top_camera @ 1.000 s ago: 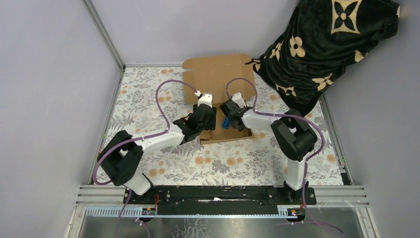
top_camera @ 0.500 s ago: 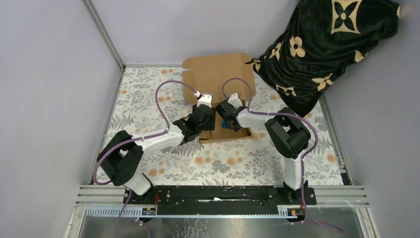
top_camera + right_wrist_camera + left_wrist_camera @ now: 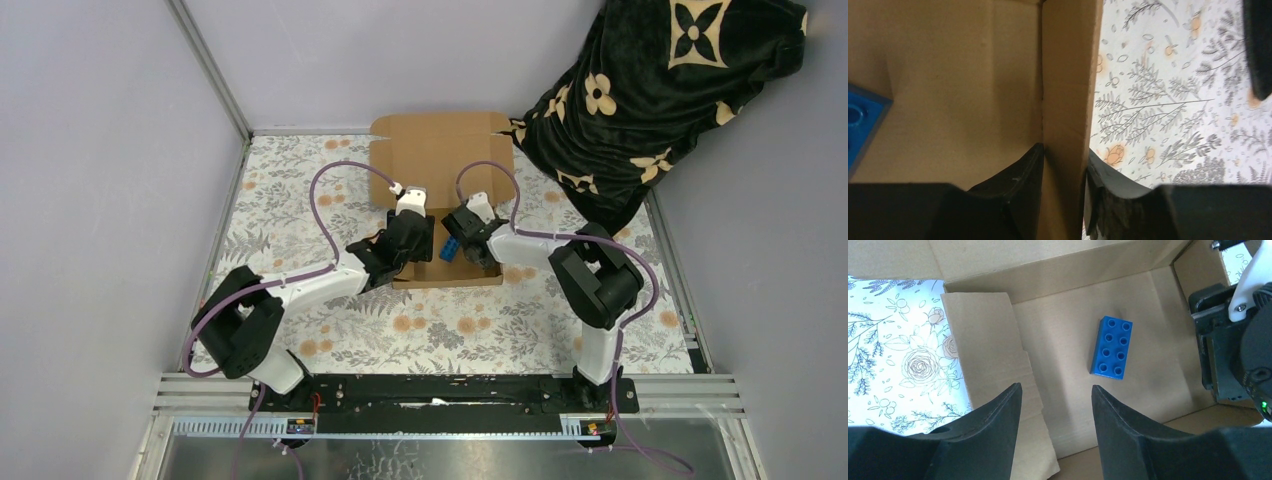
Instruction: Fold the paper box
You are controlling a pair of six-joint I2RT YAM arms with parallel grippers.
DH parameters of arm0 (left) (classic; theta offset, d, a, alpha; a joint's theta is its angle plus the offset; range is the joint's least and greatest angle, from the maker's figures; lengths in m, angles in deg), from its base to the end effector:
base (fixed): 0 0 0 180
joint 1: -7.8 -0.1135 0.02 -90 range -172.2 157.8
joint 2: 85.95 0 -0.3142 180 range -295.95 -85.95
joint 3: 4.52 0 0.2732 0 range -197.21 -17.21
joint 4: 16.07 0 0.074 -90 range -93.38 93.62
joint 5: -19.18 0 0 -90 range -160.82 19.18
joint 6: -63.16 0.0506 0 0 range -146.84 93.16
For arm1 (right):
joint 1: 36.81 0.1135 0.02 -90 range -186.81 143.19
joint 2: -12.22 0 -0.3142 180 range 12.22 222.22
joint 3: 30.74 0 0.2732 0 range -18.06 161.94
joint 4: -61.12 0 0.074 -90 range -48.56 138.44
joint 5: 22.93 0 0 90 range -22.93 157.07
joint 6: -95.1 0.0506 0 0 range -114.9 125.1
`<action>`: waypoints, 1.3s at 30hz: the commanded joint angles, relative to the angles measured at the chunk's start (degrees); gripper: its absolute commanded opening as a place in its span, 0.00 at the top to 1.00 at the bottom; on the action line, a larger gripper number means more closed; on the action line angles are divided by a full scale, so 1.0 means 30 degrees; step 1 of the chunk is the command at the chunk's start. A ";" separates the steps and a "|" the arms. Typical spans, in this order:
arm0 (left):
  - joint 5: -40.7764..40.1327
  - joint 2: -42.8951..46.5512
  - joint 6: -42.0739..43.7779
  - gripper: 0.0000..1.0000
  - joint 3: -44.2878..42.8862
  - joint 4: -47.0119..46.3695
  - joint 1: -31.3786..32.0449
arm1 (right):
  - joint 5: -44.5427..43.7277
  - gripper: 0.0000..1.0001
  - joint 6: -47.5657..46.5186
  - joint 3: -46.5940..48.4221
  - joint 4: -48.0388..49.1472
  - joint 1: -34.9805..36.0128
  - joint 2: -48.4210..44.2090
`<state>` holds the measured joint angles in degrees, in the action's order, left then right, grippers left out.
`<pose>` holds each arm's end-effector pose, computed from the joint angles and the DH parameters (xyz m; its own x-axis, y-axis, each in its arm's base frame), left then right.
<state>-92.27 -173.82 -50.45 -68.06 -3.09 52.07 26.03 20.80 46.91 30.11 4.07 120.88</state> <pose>0.2661 -0.2336 0.2415 -0.5745 0.0394 -0.8176 0.2306 0.9662 -0.1155 0.3297 0.2415 0.1714 -0.7133 -0.3475 -0.6086 -0.0703 0.8995 -0.4312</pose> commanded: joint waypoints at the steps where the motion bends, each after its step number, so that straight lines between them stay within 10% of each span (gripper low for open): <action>1: -0.0686 0.0543 0.0383 0.40 0.0117 -0.0128 0.0117 | 0.1710 0.59 0.0792 -0.0629 0.0004 -0.0437 -0.1437; 18: -0.0666 0.0485 0.0503 0.40 0.0129 -0.0158 0.0104 | 0.3816 0.46 0.0599 -0.0301 0.2398 -0.2509 -0.2492; 39: -0.0805 -0.0029 0.0724 0.40 0.0136 -0.0245 0.0071 | 0.1727 0.63 0.0236 0.0564 0.5906 -0.2499 0.0343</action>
<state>-92.97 -173.73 -49.10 -68.06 -2.91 52.07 34.51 21.81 48.22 43.51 -3.38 122.15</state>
